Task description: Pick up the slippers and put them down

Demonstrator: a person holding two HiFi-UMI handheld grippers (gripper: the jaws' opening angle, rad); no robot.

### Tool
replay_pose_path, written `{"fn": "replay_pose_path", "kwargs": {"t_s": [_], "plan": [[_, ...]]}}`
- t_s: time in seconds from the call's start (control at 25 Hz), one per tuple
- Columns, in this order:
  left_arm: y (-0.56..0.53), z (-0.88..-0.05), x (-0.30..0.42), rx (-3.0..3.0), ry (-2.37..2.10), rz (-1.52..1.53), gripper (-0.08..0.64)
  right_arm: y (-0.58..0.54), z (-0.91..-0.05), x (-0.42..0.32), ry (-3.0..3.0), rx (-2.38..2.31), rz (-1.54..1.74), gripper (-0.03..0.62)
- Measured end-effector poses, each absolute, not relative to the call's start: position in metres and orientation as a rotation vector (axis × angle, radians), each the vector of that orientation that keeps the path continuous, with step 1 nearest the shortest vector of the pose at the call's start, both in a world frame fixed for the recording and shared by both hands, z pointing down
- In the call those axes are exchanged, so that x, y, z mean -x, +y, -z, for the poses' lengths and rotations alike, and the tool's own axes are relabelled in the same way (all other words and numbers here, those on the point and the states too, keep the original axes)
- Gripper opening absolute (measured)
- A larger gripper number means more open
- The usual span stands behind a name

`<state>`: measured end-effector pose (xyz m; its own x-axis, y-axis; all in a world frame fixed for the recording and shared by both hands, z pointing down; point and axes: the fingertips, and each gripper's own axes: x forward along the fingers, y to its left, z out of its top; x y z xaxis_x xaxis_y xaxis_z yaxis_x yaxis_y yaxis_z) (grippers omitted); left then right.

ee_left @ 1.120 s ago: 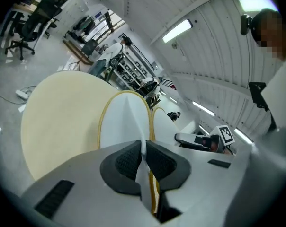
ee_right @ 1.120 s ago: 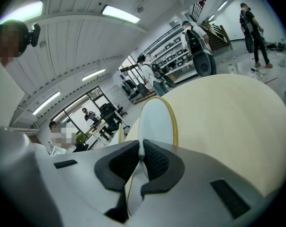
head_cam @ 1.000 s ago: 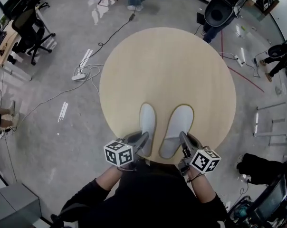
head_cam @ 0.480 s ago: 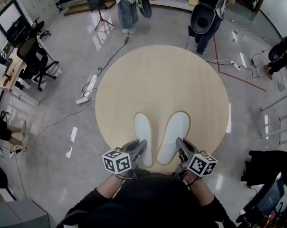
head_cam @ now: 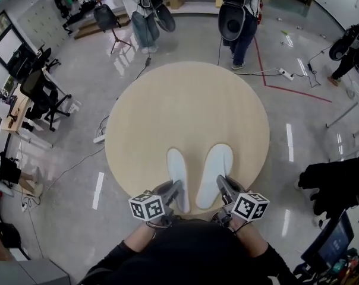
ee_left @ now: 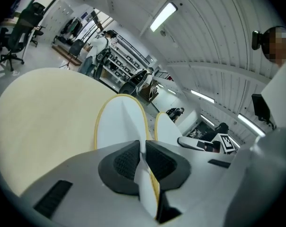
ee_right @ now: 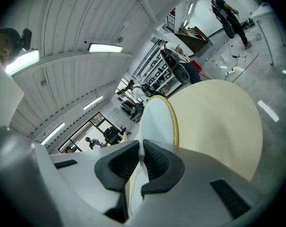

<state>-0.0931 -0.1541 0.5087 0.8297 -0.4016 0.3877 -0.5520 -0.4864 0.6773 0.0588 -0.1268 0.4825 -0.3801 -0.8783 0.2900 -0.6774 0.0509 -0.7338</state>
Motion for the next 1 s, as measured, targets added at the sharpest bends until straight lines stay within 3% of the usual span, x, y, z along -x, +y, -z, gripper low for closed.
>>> {"fn": "replay_pose_path", "kwargs": {"t_s": [0.36,1.0], "plan": [[-0.095,-0.509,0.004,-2.13,-0.681,-0.252,0.034,-0.068,-0.485,-0.15,2.038,1.64,1.23,0.032],[-0.101,-0.525,-0.036,-2.156,-0.564,-0.376,0.034,-0.052,-0.502,-0.19,1.838,1.73,1.238,0.032]]}}
